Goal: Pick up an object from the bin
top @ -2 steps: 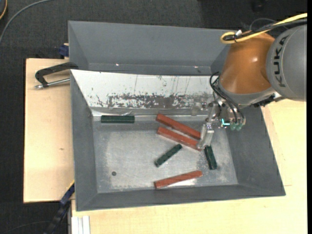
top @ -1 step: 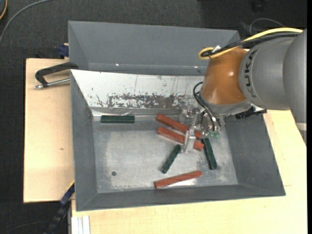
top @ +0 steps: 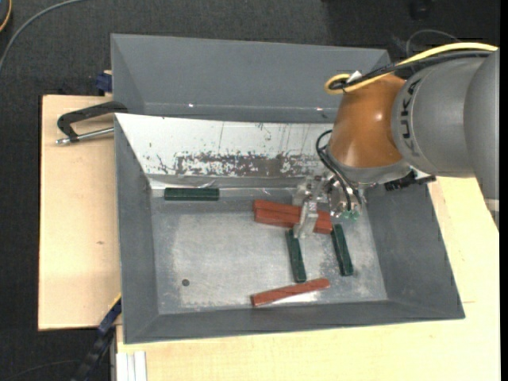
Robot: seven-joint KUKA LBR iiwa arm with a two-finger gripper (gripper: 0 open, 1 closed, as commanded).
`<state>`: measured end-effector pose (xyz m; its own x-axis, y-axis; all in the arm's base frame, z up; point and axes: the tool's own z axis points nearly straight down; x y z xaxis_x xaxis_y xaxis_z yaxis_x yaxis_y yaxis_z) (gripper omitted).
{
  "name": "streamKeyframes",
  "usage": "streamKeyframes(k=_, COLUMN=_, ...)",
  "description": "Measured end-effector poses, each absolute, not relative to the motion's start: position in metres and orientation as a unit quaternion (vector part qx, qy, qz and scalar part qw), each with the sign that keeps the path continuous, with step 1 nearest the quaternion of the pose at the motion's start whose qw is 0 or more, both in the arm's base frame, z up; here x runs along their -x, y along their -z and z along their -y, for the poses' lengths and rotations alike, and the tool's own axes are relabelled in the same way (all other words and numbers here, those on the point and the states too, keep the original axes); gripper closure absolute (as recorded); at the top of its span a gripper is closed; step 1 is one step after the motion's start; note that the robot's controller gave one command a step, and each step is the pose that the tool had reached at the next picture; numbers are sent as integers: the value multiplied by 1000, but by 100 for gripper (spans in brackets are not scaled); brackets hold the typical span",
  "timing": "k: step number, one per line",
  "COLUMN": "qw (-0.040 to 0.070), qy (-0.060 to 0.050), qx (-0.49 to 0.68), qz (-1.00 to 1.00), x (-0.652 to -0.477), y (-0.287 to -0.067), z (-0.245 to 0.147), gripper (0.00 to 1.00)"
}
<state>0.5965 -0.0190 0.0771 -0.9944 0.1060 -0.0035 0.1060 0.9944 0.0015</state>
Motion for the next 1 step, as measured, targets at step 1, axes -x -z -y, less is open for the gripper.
streamKeyframes(k=1, qw=7, qy=-1, qx=-52, qz=-999, x=-579, y=-243, z=4, gripper=100)
